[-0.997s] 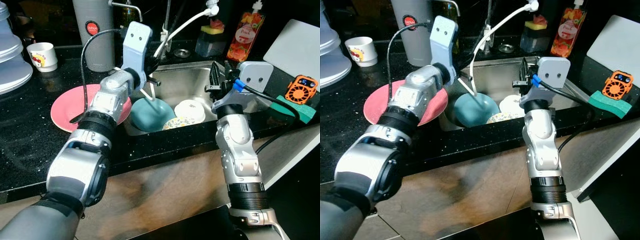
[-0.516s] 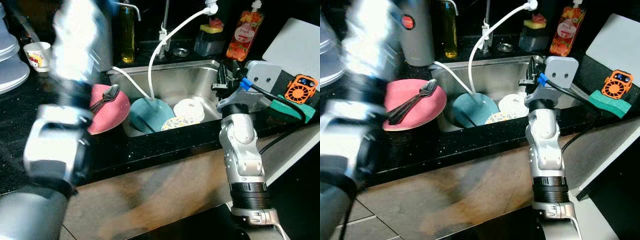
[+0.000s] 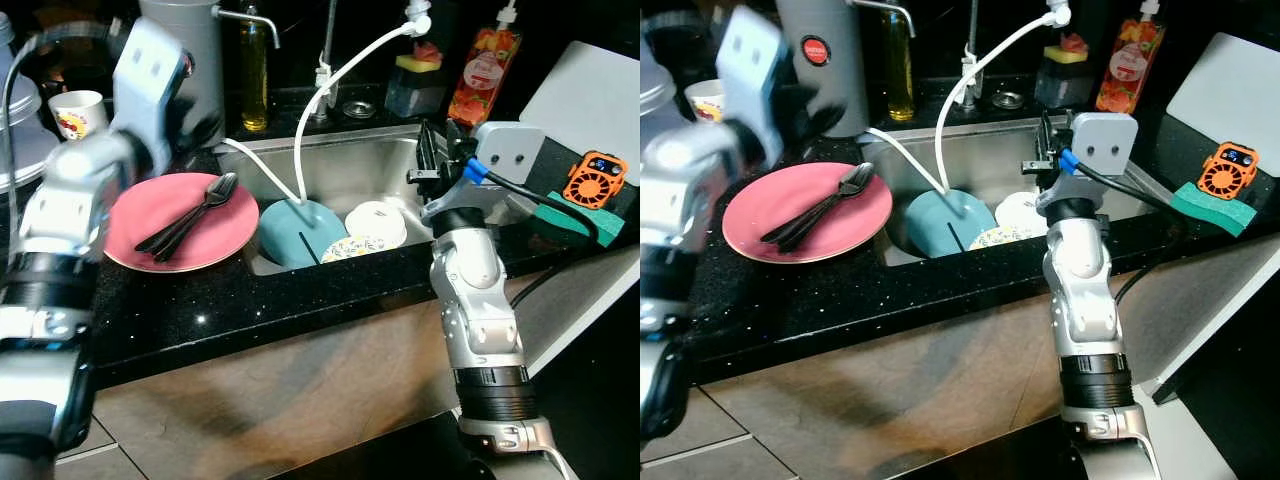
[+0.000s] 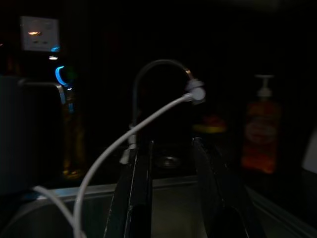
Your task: Kitchen organization
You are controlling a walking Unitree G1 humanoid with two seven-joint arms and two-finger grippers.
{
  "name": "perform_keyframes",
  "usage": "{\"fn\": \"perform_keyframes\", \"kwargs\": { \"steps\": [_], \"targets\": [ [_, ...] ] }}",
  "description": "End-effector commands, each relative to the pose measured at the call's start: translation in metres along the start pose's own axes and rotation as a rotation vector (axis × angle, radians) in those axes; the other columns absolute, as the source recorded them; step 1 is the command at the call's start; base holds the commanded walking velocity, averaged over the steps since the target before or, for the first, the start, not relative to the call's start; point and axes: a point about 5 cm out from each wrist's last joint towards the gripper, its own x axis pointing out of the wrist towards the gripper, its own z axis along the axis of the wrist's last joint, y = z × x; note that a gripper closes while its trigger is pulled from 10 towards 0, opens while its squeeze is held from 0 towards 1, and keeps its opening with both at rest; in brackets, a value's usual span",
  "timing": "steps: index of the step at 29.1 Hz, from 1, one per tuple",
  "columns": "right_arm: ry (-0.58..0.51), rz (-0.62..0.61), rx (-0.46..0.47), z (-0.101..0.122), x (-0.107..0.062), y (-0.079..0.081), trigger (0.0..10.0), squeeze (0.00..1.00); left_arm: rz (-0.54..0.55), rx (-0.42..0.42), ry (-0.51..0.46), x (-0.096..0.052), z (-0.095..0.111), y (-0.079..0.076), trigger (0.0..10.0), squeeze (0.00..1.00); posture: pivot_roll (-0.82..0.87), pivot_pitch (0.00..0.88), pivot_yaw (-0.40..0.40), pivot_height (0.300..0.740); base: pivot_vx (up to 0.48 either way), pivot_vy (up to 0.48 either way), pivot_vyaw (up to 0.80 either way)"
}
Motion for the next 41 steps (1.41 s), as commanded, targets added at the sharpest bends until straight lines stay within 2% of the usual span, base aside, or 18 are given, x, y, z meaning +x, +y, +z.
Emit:
{"fn": "perform_keyframes", "kwargs": {
  "steps": [1,3,5,12,20,23,25,26,31,32,38,41],
  "targets": [
    [0.012,0.005,0.003,-0.004,0.000,0.002,10.0,0.00,-0.027,0.004,0.058,-0.002,-0.014,0.000,10.0,0.02,0.18,0.011,-0.031,0.740,0.000,0.000,0.00],
    [0.009,0.010,0.008,-0.003,0.001,0.004,10.0,0.00,-0.069,-0.069,0.171,-0.008,-0.047,0.001,10.0,0.00,0.18,0.007,-0.026,0.740,0.000,0.000,0.00],
    [0.006,0.009,0.009,-0.003,0.001,0.003,10.0,0.00,-0.118,-0.132,0.203,-0.012,-0.063,-0.001,10.0,0.00,0.18,0.003,-0.024,0.740,0.000,0.000,0.00],
    [0.005,-0.003,0.004,-0.003,0.000,0.000,10.0,0.00,-0.212,-0.245,0.219,-0.010,-0.070,-0.005,10.0,0.00,0.17,0.000,-0.020,0.740,0.000,0.000,0.00],
    [0.005,-0.007,-0.003,-0.003,0.000,-0.002,10.0,0.00,-0.244,-0.240,0.257,-0.008,-0.070,-0.002,10.0,0.00,0.17,0.000,-0.017,0.740,0.000,0.000,0.00],
    [0.004,-0.013,-0.002,-0.003,0.000,-0.003,10.0,0.00,-0.247,-0.228,0.217,-0.009,-0.057,0.006,10.0,0.00,0.17,0.001,-0.019,0.740,0.000,0.000,0.00],
    [0.006,-0.012,0.000,-0.003,0.000,-0.003,10.0,0.00,-0.255,-0.141,0.294,-0.011,-0.064,0.006,10.0,0.00,0.17,0.001,-0.019,0.740,0.000,0.000,0.00],
    [0.006,-0.010,0.002,-0.003,0.000,-0.002,10.0,0.00,-0.249,-0.123,0.332,-0.012,-0.068,0.006,10.0,0.00,0.17,0.001,-0.019,0.740,0.000,0.000,0.00],
    [0.006,-0.007,0.004,-0.003,0.000,-0.001,10.0,0.00,-0.227,-0.138,0.397,-0.014,-0.080,0.005,10.0,0.00,0.17,0.005,-0.021,0.740,0.000,0.000,0.00],
    [0.008,-0.008,0.004,-0.004,0.000,-0.001,10.0,0.00,-0.220,-0.161,0.408,-0.013,-0.085,0.001,0.0,0.00,0.17,0.005,-0.021,0.740,0.000,0.000,0.00],
    [0.010,-0.007,0.002,-0.003,0.000,-0.002,10.0,0.00,-0.215,-0.183,0.368,-0.010,-0.082,0.000,0.0,0.00,0.17,0.009,-0.024,0.740,0.000,0.000,0.00],
    [0.009,-0.008,0.001,-0.003,0.000,-0.003,10.0,0.00,-0.201,-0.208,0.312,-0.008,-0.073,0.004,0.0,0.00,0.17,0.010,-0.028,0.740,0.000,0.000,0.00]
  ]
}}
